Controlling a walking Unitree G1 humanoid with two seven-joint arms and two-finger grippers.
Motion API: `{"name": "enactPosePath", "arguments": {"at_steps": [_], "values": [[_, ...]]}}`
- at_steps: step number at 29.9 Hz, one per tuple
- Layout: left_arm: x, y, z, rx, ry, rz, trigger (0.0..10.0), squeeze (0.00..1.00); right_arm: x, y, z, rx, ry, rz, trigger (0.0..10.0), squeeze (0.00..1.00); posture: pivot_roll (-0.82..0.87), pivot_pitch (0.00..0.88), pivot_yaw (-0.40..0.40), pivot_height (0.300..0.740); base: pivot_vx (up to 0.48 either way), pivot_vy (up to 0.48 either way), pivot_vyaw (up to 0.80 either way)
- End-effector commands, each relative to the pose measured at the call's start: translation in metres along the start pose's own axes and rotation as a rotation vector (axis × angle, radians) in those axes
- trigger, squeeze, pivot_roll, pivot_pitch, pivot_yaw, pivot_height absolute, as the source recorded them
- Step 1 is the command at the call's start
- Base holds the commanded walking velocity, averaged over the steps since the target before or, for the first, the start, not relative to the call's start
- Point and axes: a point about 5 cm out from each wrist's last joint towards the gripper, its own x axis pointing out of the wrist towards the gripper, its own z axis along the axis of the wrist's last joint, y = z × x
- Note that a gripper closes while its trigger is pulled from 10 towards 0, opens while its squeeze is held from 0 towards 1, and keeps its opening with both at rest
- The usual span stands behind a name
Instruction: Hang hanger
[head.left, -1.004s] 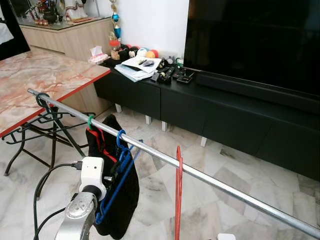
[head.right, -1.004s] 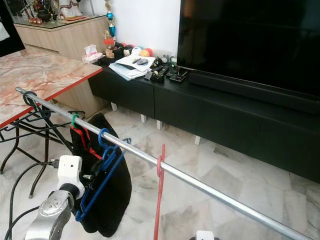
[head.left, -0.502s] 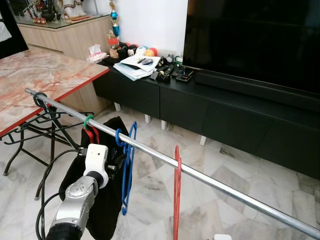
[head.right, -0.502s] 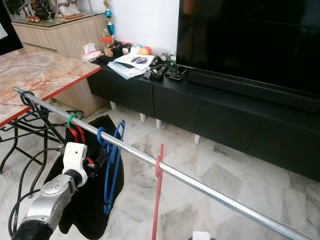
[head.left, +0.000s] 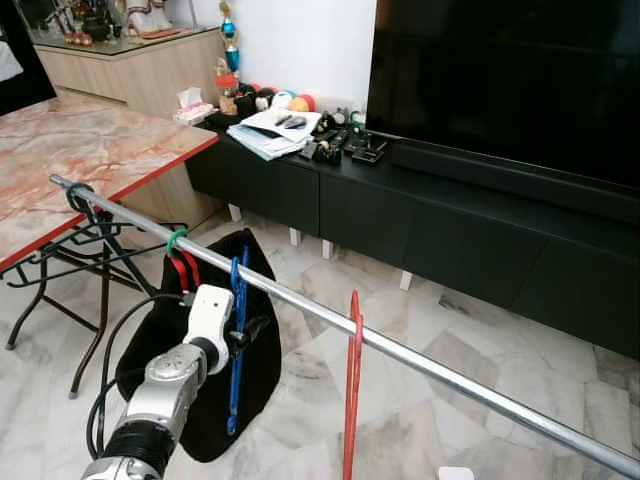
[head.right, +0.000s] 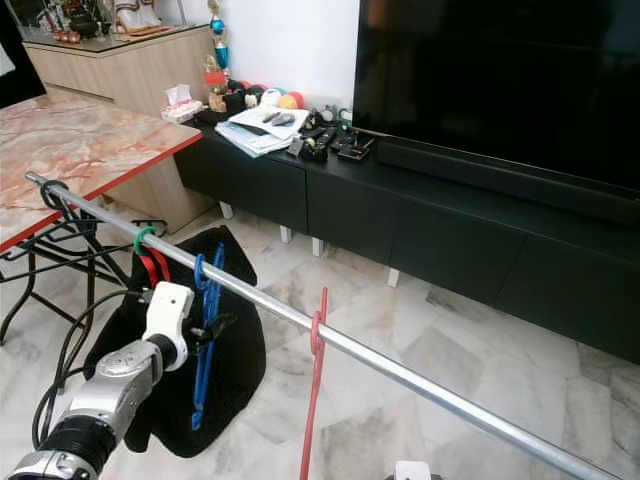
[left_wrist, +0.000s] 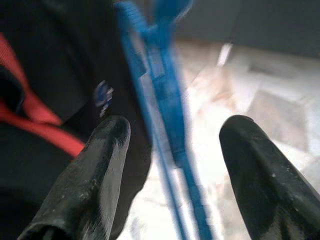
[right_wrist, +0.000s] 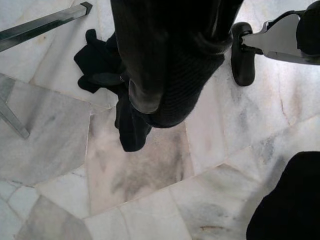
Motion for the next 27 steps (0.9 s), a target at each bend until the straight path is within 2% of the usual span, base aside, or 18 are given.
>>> {"name": "enactPosePath", "arguments": {"at_steps": [1,9,10,27], "values": [[0.003,-0.001,0.001,0.014,0.01,0.028,10.0,0.0,0.0,0.001,0.0,0.008,0.005,0.006,10.0,0.0,0.01,0.017,0.03,0.74,0.0,0.0,0.0],[0.01,-0.004,0.009,-0.001,0.002,0.038,10.0,0.0,0.0,0.003,-0.001,0.009,-0.003,0.012,10.0,0.0,0.01,0.017,0.033,0.74,0.0,0.0,0.0],[0.012,-0.005,0.011,-0.013,-0.005,0.039,0.0,0.0,0.0,0.005,-0.001,0.009,-0.005,0.013,10.0,0.0,0.01,0.018,0.034,0.74,0.0,0.0,0.0],[0.015,-0.005,0.016,-0.028,-0.015,0.017,0.0,0.0,-0.001,0.004,-0.005,0.01,0.007,0.015,10.0,0.0,0.0,0.019,0.036,0.74,0.0,0.0,0.0]]}}
